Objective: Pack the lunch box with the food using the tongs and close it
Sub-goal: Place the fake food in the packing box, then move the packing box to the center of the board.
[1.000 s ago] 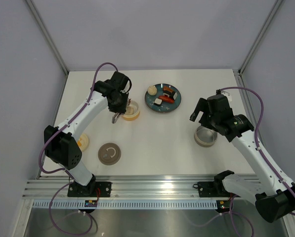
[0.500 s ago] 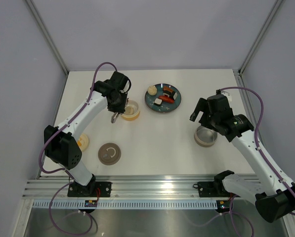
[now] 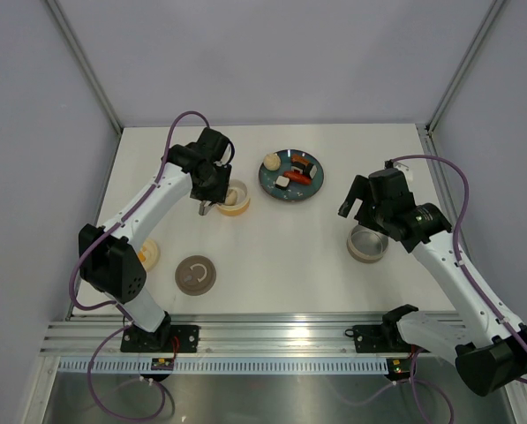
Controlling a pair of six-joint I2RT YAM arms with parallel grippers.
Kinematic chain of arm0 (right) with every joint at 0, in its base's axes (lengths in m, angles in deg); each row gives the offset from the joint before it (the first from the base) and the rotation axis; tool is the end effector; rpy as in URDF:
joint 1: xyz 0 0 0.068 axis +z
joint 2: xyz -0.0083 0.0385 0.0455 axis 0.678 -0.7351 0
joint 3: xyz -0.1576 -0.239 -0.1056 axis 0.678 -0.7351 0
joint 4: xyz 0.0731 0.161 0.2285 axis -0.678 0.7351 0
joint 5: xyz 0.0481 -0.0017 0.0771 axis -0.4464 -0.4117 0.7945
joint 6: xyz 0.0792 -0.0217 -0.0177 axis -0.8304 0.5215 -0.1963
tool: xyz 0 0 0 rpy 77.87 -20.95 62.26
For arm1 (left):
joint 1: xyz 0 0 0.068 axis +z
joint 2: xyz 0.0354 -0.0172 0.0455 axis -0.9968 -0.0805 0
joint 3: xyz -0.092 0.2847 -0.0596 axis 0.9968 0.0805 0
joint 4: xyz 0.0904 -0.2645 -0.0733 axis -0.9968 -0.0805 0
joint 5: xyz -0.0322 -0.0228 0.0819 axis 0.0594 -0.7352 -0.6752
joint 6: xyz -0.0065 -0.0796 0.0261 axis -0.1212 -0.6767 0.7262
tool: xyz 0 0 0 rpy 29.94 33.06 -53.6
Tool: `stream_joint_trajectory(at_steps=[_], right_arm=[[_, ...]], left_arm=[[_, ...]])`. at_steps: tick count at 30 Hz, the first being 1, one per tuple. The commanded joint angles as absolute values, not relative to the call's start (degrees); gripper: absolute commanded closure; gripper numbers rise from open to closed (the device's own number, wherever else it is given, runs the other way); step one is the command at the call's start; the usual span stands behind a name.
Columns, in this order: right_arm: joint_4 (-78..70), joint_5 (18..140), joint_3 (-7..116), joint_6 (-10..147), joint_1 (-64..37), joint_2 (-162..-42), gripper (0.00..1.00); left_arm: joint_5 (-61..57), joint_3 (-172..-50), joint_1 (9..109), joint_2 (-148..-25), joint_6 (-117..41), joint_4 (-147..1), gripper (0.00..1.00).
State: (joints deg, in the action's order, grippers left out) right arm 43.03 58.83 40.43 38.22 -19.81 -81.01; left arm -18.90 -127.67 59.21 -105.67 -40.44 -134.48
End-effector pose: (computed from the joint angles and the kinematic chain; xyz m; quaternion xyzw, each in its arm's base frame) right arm 0.2324 0.0811 0.3337 0.1554 0.9102 0.0997 0.3707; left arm 0.3478 -0.1584 0.3105 0.0883 0.9694 -0.0035 0.2288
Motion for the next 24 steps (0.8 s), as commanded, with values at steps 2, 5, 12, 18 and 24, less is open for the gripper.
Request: stream_joint_trajectory(at_steps=[2,5,12,18,24], right_arm=[[41.2,59.3,41.2,38.6,-19.7,-80.8,0.0],[41.4,59.1,40.9,38.4,-19.7,-80.3,0.0],[41.3,59.0,40.8,38.3,-19.7,-80.3,0.01],[41.4,59.2,41.2,38.3,-19.7,-80.8,0.0],[41.5,59.0,40.7,38.0,-19.7,-80.5,0.01]], left_arm=[[-19.2,-129.0,59.5,-103.8,-40.6,-132.7,0.53],[-19.1,-130.4,59.5,-103.6,-40.5,-133.1,0.53],[-19.9,-131.3,57.7,-100.0,-40.5,-129.5,0.54],[-19.2,-131.7,56.8,-101.9,-40.7,-130.0,0.57],[-17.9,-131.7,54.5,-103.0,-40.6,-129.9,0.56]])
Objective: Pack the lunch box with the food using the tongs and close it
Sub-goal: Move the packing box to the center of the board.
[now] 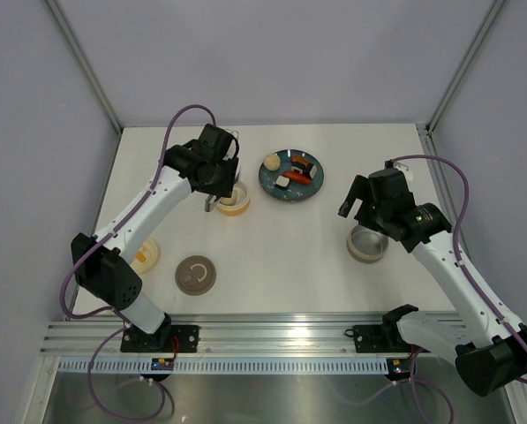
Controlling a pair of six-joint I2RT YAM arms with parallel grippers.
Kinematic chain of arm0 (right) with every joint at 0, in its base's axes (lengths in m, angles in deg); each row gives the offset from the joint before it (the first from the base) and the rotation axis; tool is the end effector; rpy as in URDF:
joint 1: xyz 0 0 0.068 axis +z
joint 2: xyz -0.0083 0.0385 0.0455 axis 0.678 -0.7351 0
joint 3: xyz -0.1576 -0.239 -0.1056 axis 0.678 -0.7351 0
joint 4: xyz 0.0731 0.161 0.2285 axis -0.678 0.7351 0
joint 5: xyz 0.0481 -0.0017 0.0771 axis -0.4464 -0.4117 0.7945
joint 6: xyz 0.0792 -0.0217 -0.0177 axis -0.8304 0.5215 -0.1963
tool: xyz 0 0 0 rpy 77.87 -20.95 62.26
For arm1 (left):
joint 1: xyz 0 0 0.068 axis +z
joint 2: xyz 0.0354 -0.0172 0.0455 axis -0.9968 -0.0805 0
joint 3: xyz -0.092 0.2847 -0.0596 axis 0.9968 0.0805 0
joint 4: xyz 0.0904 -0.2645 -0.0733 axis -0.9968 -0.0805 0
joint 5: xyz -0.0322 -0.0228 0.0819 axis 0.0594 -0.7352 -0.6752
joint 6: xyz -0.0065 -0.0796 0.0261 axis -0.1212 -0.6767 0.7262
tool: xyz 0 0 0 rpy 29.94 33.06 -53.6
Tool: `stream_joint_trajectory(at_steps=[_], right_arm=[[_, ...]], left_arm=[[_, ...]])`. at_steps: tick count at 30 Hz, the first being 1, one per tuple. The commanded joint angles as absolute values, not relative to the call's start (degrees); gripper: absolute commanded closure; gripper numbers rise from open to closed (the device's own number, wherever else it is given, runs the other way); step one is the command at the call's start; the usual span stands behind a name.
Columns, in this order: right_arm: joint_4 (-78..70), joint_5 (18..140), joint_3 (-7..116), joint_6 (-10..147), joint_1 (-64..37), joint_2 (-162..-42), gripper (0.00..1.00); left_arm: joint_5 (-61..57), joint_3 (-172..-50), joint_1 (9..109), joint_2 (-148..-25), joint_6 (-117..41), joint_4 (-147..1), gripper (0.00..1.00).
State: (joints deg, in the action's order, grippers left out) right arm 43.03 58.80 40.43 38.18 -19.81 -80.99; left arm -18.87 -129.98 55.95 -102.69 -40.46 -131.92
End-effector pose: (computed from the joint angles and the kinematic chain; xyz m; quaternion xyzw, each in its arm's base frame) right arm 0.2323 0.0810 0.3338 0.1558 0.9101 0.0997 0.3709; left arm 0.3363 -0.1769 0.3465 0.1084 0.9503 -0.0358 0.2895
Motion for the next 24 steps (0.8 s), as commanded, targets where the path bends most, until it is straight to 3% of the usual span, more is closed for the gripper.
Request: stream_joint_trajectory(at_steps=[1,24], right_arm=[[41.5,59.1,40.8,38.0,-19.7,-80.5,0.01],[43.6,59.7,41.8,41.4,-19.8,-89.0,0.01]], left_arm=[[-18.1,-131.8,54.1,-103.2,-40.6,-129.9,0.56],[-11.3,-139.3,45.8,-109.3,-43.8,-127.2,0.58]])
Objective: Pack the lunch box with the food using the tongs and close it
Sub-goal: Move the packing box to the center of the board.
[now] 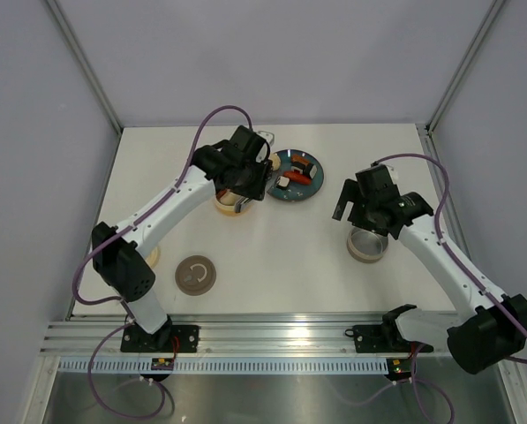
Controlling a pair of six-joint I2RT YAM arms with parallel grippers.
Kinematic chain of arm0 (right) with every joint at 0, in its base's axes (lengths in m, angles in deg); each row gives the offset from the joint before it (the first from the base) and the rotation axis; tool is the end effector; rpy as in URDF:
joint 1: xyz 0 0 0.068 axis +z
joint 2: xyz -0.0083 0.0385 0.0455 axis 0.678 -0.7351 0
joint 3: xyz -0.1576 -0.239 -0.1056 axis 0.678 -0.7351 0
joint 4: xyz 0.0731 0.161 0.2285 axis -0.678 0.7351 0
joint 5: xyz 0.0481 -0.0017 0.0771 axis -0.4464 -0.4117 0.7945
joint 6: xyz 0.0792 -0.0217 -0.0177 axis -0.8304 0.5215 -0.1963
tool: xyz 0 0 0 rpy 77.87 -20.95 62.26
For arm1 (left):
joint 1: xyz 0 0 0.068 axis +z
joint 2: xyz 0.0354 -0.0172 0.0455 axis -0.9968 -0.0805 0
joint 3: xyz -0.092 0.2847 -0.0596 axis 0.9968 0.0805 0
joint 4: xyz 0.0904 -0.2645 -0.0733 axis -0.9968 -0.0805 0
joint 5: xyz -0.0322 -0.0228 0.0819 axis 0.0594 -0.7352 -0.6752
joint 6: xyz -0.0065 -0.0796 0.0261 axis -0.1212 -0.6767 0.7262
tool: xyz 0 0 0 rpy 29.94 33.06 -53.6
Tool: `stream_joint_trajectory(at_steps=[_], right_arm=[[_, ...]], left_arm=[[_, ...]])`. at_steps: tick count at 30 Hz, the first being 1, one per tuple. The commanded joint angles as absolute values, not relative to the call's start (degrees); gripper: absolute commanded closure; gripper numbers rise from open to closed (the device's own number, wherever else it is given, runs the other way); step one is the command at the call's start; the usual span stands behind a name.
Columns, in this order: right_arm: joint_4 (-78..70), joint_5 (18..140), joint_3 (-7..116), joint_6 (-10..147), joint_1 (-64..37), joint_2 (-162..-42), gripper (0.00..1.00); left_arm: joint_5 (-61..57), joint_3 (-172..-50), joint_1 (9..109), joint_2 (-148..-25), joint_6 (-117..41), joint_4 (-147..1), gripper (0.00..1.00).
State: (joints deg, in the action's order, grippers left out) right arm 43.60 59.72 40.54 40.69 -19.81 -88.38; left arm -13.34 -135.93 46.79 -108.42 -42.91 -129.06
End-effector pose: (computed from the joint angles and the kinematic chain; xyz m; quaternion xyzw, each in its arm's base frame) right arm 0.2554 0.0920 0.3026 0.1290 0.9381 0.0652 0.3147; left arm 0.3279 -0.2563 0.3493 0.1754 0.9344 -0.1183 0.2865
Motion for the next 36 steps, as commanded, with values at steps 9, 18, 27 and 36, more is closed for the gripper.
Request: stream_joint_trajectory(at_steps=[9,18,27,36], right_arm=[[41.3,63.3,31.4,35.2,-33.7,-84.1,0.0],[33.7,74.8,19.3,28.7,-52.4,-78.5,0.0],[23.2,82.5,16.9,31.2,-54.7,-85.1,0.0],[10.1,93.1,13.4,29.5,-51.6,-91.3,0.0]], left_arm=[[-11.7,-136.0,45.3,-106.7,-44.4,-126.1,0.58],[-11.2,-134.9,45.2,-106.0,-44.4,-125.5,0.58],[-11.9,-133.5,45.3,-104.9,-44.3,-125.1,0.58],[-11.2,-134.0,45.2,-105.3,-44.7,-124.8,0.58]])
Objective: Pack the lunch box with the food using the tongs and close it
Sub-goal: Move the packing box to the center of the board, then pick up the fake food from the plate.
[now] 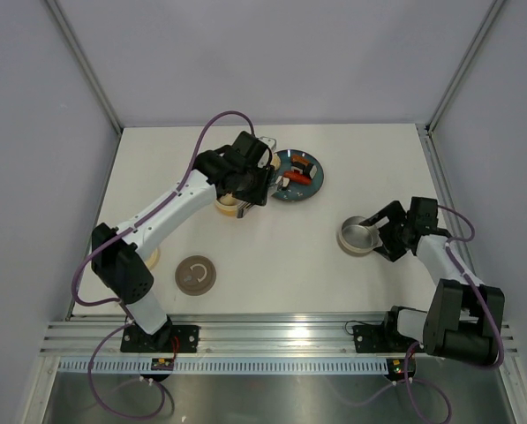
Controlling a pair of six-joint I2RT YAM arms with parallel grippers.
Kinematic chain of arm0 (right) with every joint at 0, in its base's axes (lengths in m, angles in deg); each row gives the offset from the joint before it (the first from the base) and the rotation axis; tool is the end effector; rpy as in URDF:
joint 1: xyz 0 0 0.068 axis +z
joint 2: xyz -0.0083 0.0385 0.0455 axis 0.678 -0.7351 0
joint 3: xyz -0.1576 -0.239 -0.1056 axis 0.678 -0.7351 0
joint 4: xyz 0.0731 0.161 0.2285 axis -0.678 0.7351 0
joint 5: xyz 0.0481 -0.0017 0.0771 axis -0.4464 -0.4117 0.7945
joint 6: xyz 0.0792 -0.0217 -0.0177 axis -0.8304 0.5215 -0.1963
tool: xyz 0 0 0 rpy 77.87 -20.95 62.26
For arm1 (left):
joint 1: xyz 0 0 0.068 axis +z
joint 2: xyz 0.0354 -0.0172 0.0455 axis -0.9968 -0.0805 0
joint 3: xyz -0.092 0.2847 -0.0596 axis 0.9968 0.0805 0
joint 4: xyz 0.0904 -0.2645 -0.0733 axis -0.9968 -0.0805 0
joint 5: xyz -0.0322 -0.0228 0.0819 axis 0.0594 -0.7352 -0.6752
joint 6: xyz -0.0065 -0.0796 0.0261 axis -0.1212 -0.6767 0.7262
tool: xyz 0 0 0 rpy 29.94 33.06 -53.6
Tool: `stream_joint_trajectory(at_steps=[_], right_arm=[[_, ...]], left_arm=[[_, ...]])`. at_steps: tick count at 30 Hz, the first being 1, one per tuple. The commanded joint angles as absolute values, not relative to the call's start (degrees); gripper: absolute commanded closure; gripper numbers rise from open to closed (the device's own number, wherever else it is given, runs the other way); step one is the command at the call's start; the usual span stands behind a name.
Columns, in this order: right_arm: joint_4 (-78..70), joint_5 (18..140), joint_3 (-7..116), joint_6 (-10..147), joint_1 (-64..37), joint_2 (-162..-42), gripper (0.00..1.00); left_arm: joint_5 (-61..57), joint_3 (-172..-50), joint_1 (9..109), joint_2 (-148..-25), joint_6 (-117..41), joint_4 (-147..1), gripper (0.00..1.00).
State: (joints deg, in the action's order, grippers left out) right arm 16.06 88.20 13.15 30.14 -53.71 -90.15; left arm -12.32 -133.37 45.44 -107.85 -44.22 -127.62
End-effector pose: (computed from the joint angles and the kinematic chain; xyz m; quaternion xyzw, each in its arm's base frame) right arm 0.2552 -0.0277 0.1651 0.4079 0.8534 0.2215 0.2371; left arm 0.3193 -0.2636 0.3392 0.1789 0.9355 -0.1302 0.2756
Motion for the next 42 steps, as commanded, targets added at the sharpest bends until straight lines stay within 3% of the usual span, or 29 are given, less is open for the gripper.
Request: stream_joint_trajectory(at_steps=[1,10,20,29,42], right_arm=[[9.5,93.1,14.0,29.4,-50.8,-91.6,0.0],[9.7,90.7,19.4,28.7,-43.0,-95.9,0.0],[23.9,76.3,23.8,34.5,-42.9,-83.6,0.01],[32.2,71.9,23.9,36.8,-43.0,-75.3,0.0],[36.5,69.7,24.0,39.2,-43.0,-72.1,0.01]], left_arm=[[-11.2,-134.0,45.2,-105.3,-44.8,-124.8,0.58],[-11.3,-138.0,45.2,-107.5,-45.0,-126.0,0.58],[-11.5,-148.4,45.1,-115.6,-45.8,-128.5,0.57],[-14.0,-159.4,45.1,-127.5,-44.1,-129.1,0.57],[-19.1,-168.2,45.4,-134.5,-42.3,-131.2,0.52]])
